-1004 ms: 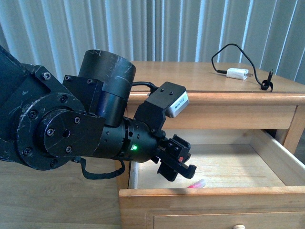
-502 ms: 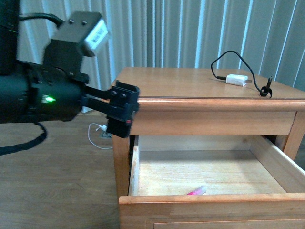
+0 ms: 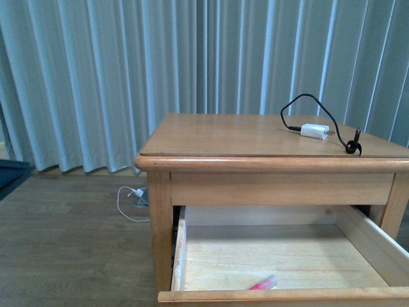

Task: Place pink marker in drawer with both arms

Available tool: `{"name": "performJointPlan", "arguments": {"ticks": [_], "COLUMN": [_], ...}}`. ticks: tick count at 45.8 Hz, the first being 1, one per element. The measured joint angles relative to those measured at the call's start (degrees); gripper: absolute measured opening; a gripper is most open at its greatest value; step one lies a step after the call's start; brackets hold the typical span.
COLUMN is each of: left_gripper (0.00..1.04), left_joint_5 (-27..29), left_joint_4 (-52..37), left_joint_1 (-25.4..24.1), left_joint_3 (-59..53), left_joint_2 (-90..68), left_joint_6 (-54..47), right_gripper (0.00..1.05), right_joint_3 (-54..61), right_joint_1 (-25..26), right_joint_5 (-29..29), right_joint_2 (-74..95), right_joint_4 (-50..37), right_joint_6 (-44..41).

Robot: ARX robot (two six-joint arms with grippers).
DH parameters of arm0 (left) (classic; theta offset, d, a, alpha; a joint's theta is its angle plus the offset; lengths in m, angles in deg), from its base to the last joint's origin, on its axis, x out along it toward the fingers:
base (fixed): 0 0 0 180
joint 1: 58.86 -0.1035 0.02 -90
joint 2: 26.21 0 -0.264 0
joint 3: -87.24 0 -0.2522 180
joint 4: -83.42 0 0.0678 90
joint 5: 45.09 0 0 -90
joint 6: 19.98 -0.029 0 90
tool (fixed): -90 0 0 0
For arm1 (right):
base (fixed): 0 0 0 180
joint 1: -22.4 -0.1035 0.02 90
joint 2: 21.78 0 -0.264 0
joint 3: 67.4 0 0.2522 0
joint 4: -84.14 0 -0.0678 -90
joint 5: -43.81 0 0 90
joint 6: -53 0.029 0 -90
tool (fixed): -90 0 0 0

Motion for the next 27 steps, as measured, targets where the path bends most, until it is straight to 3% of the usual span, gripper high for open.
{"name": "performJointPlan", "arguments": {"ticks": [7, 20, 27], "left_gripper": [0.99, 0.99, 0.77], "left_joint_5": [1.9, 1.7, 4.9], "left_joint_4": [8.5, 9.4, 0.7], "left_joint_1": [-4.2, -5.1, -7.0], "left_joint_3": [-5.8, -7.0, -11.3], "left_joint_2": [14.3, 17.0, 18.8], "left_joint_6": [3.5, 5.3, -0.2], "right_gripper": [0.96, 0.96, 0.96], "right_joint_3": [0.0, 0.0, 0.0], "right_joint_1": [0.0, 0.0, 0.0], "right_joint_5": [0.0, 0.0, 0.0], "right_joint_2": [0.0, 0.0, 0.0], "right_joint_4": [0.0, 0.0, 0.0], "right_joint_6": [0.0, 0.0, 0.0]}}
